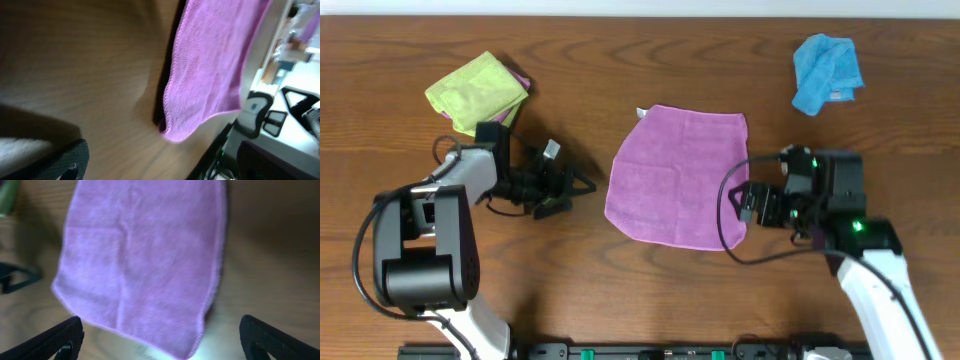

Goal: Fold the cloth
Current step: 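Grasp the cloth's near left and right corners with both grippers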

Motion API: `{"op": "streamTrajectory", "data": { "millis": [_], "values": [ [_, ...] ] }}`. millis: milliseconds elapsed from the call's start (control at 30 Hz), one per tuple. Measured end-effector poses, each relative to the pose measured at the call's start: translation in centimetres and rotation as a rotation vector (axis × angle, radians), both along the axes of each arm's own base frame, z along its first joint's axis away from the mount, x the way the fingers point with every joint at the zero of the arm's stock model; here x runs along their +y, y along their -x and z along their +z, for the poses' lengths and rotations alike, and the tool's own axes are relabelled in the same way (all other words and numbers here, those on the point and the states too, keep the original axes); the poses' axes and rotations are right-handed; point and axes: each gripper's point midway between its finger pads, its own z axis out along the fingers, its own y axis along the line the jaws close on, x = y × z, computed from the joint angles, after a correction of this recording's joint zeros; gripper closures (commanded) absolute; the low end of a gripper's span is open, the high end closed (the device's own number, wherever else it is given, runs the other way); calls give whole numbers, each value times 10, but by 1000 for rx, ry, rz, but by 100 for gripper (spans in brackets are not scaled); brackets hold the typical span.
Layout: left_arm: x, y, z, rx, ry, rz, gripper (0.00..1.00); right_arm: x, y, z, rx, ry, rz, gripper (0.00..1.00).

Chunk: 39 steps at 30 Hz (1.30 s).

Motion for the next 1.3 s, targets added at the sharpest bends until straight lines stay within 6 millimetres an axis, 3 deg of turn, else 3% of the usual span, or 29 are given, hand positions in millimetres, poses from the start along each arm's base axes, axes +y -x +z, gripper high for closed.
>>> {"op": "streamTrajectory", "data": {
  "millis": [133, 300, 533, 767, 867, 900, 933, 967, 1000, 1167, 1300],
  "values": [
    [-8, -3, -1, -46, 60, 18, 5, 12, 14, -6, 35, -85, 12, 1],
    [-31, -6, 0, -100, 103, 2, 5, 21, 15, -1, 40, -150, 27, 1],
    [-71, 3, 0, -98, 118, -71, 5, 26, 19, 1, 62, -187, 26, 1],
    [-90, 15, 0, -71, 113, -114, 0, 27, 31, -5, 126, -198, 22, 1],
    [-93, 17, 0, -64, 110, -118, 22, 27, 36, -7, 152, -198, 20, 1],
    [-93, 19, -2, -53, 102, -116, 34, 27, 37, -8, 160, -198, 19, 1],
    [-92, 20, -4, -38, 95, -111, 60, 27, 39, -9, 169, -198, 18, 1],
    [-92, 22, -5, -28, 93, -109, 77, 26, 42, -11, 184, -195, 16, 1],
    [-92, 23, -6, -19, 91, -108, 84, 25, 44, -12, 194, -190, 11, 1],
    [-90, 32, -9, 32, 84, -103, 94, 17, 46, -19, 214, -141, -17, 1],
    [-89, 34, -9, 49, 81, -103, 94, 11, 44, -22, 210, -106, -36, 1]
  ]
}}
